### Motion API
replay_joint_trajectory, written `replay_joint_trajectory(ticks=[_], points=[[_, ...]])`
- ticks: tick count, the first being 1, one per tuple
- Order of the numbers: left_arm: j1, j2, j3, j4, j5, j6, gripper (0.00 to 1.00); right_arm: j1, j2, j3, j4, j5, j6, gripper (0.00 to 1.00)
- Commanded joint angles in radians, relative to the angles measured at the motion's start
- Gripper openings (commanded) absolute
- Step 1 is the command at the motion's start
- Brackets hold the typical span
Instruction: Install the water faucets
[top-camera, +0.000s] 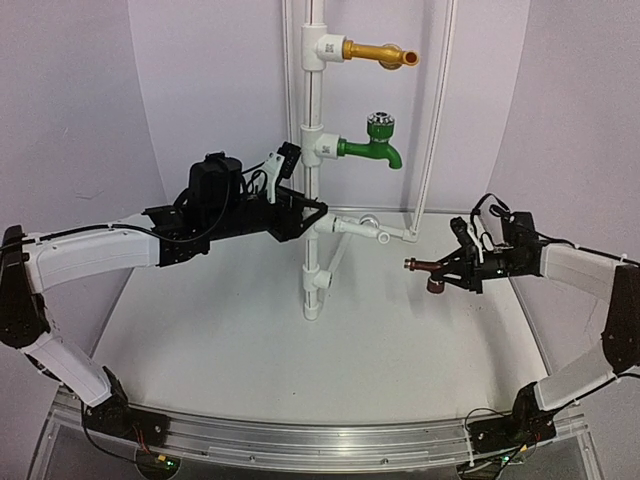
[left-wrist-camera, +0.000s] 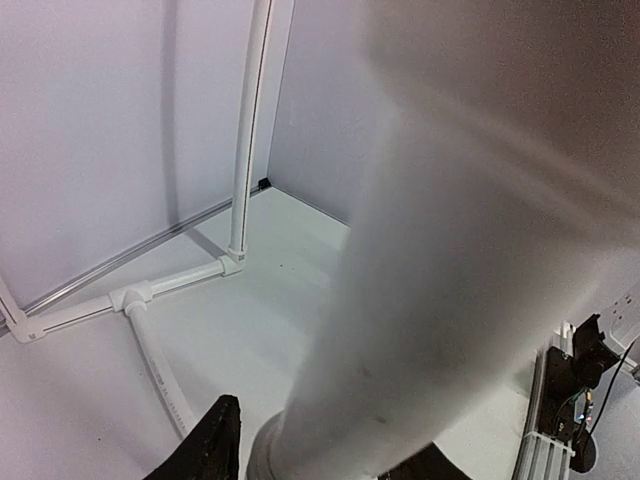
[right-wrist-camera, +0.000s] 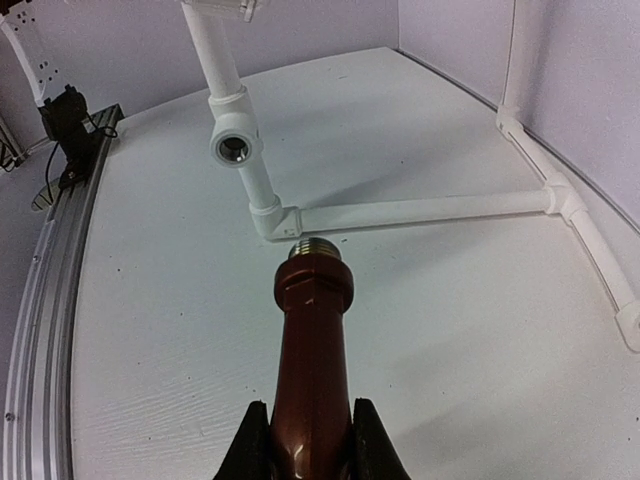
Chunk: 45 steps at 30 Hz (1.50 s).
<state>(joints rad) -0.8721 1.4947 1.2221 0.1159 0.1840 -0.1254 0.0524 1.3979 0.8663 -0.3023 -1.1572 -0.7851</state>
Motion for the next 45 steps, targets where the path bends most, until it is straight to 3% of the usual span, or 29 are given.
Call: replay_joint_trajectory(ticks=[1,9,21,26,36,45], points=[[0.022,0.033,0.064,0.096,0.05,-0.032,0.42,0.083,-0.042,-0.043,0.401,0.029,0.219,0.0],[0.096,0.059,0.048,0.177,0.125,-0.146,0.31,0.237,0.042,-0.126,0.732,0.126,0.211,0.0],[0.11,0.069,0.054,0.183,0.176,-0.182,0.23,0.319,0.124,-0.143,0.793,0.094,0.11,0.0],[0.11,0.079,0.046,0.195,0.189,-0.198,0.2,0.374,0.178,-0.197,1.011,0.139,0.218,0.0],[0.11,0.103,0.052,0.21,0.24,-0.203,0.16,0.392,0.303,-0.223,1.274,0.173,0.357,0.0],[0.11,0.108,0.054,0.208,0.249,-0.205,0.1,0.427,0.377,-0.192,1.358,0.221,0.389,0.0]])
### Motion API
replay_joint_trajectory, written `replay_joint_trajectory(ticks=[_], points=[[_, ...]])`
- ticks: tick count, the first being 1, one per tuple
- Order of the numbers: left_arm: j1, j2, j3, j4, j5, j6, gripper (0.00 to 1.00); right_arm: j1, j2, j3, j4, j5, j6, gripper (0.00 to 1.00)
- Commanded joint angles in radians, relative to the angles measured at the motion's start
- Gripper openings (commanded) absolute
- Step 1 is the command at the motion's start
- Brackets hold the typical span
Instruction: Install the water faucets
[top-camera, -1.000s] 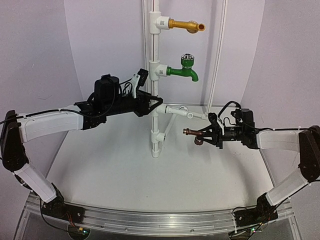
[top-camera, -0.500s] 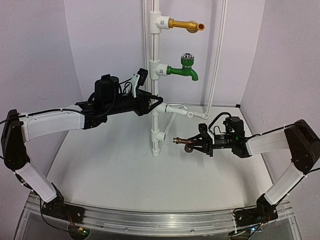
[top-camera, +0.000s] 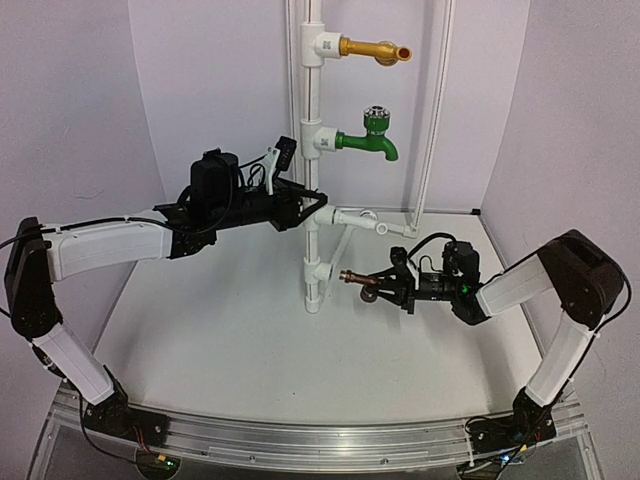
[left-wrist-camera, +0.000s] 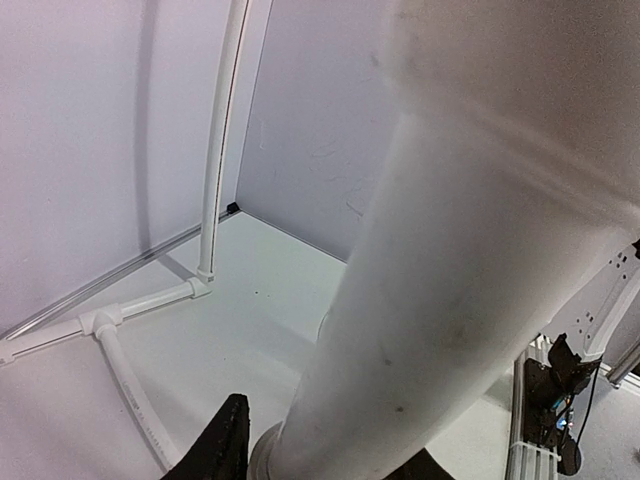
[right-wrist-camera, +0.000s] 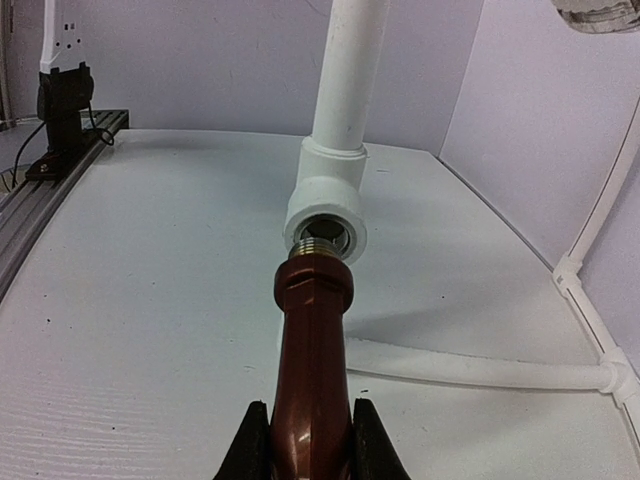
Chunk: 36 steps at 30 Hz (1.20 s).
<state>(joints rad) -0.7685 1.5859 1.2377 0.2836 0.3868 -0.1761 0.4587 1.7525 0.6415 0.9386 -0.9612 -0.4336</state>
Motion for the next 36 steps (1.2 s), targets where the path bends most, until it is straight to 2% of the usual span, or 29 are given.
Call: replay_joint_trajectory(ticks=[1,16,36], points=[[0.006,0.017,0.038,0.041,0.047,-0.155,0.09,0.026,0.024,0.035,0.117,0.03,0.035,0.0],[0.005,0.033,0.034,0.042,0.075,-0.161,0.0,0.051,0.065,0.077,0.115,0.067,0.029,0.0],[0.005,0.008,0.034,0.046,0.101,-0.174,0.0,0.065,0.042,0.094,0.014,0.109,0.022,0.0]])
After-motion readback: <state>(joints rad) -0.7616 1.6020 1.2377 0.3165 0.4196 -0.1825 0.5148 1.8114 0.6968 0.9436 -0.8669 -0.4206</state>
